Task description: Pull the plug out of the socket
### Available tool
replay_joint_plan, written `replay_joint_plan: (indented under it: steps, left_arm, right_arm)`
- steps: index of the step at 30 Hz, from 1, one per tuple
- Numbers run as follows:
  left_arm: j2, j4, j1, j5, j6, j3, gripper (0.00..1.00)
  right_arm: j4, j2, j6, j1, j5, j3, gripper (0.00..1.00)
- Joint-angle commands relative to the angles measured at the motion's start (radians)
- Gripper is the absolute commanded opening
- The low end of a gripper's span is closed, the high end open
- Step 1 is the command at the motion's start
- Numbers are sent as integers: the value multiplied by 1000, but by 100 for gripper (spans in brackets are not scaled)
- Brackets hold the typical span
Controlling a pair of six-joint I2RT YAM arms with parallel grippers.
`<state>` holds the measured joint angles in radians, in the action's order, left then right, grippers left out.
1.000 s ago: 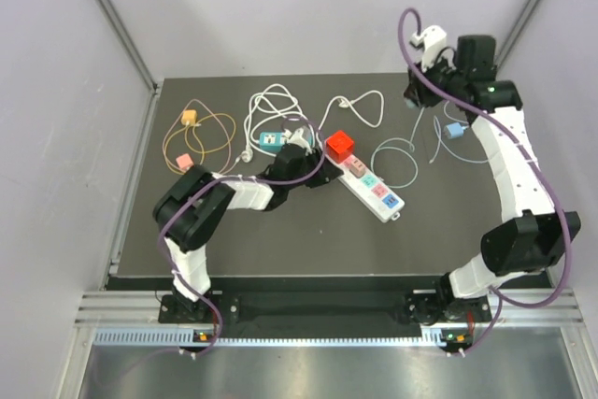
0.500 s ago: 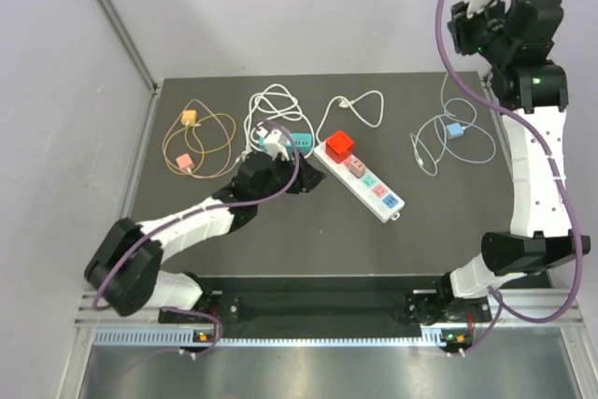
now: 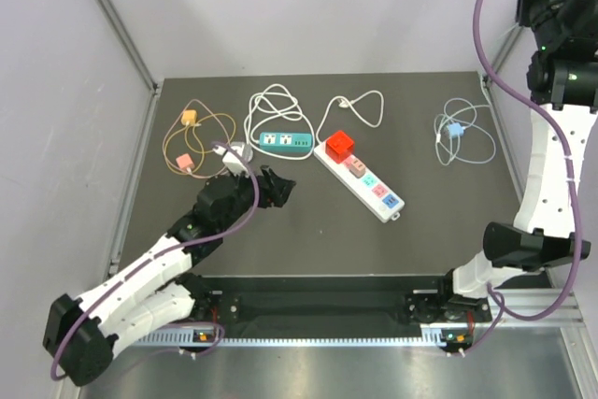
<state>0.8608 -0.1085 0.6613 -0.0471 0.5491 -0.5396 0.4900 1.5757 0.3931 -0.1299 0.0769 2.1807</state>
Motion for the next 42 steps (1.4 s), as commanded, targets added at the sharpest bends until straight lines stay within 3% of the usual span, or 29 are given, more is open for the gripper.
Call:
replay_joint_plan:
  steps: [1,4,8,17,23,28,37,40,42]
  left_arm:
    - [-66,49,-5,-40,-2,35,81]
    - [-98,52,-5,-11,27,69,81]
    - [-132,56,-5,13,52,107,82]
    - [-206,85,-6,73,80,124,84]
    - [-246,96,-6,88,101,147,83]
    - [-256,72,-5,122,129,170,84]
    - [-273,23,-5,158,183,216,84]
    - [-282,26,-6,159,184,219,84]
    - [-289,32,-6,161,184,221,84]
  right_arm:
    - [-123,-26,10,-11,-43,68,0]
    - [-119,-11,26,-17,-54,54,0]
    - [-152,-8,39,-19,-57,-82,0]
    - [-268,36,-6,-22,69,-484,0]
    - [-294,130,-17,-22,110,-607,0]
    - [-205,283,-29,-57,141,-595,1]
    - [-102,452,-76,-91,192,-547,20]
    - [-94,466,-80,-97,185,-529,35]
    - [-81,461,-77,-103,188,-515,51]
